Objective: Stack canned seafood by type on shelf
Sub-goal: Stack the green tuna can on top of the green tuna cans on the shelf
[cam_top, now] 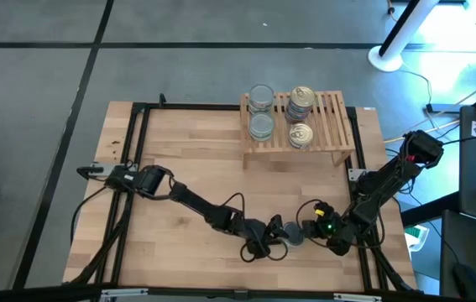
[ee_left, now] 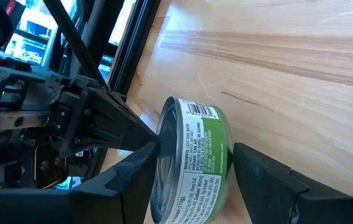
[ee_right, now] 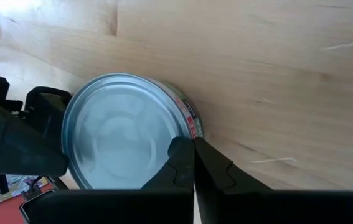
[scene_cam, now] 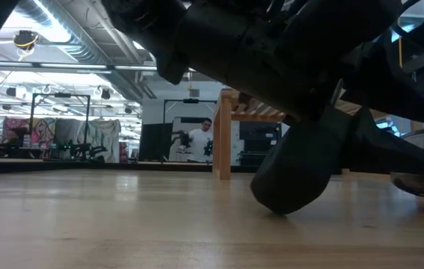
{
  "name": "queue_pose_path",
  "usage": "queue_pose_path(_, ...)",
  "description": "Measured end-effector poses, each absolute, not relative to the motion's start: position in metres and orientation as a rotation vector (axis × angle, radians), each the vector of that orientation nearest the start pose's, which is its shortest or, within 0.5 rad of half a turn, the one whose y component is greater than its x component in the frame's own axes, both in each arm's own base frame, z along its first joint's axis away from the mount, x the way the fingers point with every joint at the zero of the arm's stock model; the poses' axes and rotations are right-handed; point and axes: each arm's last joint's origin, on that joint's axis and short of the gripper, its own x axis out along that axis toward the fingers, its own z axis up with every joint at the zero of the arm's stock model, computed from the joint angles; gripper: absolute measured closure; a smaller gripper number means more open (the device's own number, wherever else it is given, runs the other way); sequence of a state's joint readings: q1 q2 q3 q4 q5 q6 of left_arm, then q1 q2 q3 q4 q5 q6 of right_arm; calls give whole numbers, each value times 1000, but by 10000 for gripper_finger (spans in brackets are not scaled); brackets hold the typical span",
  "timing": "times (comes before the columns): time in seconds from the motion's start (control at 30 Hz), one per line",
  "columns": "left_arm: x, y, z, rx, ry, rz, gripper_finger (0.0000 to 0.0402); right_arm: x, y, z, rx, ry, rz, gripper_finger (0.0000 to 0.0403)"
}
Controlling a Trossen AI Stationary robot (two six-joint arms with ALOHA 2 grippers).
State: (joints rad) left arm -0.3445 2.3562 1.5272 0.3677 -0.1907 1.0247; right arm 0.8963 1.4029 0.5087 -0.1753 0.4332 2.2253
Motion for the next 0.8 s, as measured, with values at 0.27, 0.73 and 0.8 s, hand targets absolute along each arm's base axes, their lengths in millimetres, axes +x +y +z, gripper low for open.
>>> queue_pose_path(0.27, 473, -168, 108, 1134, 338, -353, 192, 148, 165, 128, 1390, 809, -618, 402)
queue_pose_path(0.73, 477, -157, 107, 1111, 362, -352, 192, 149, 167, 129, 1409, 783, -597, 402)
queue_pose_path(0.8, 477, -156, 107, 1120, 361, -353, 192, 150, 167, 129, 1415, 779, -591, 402)
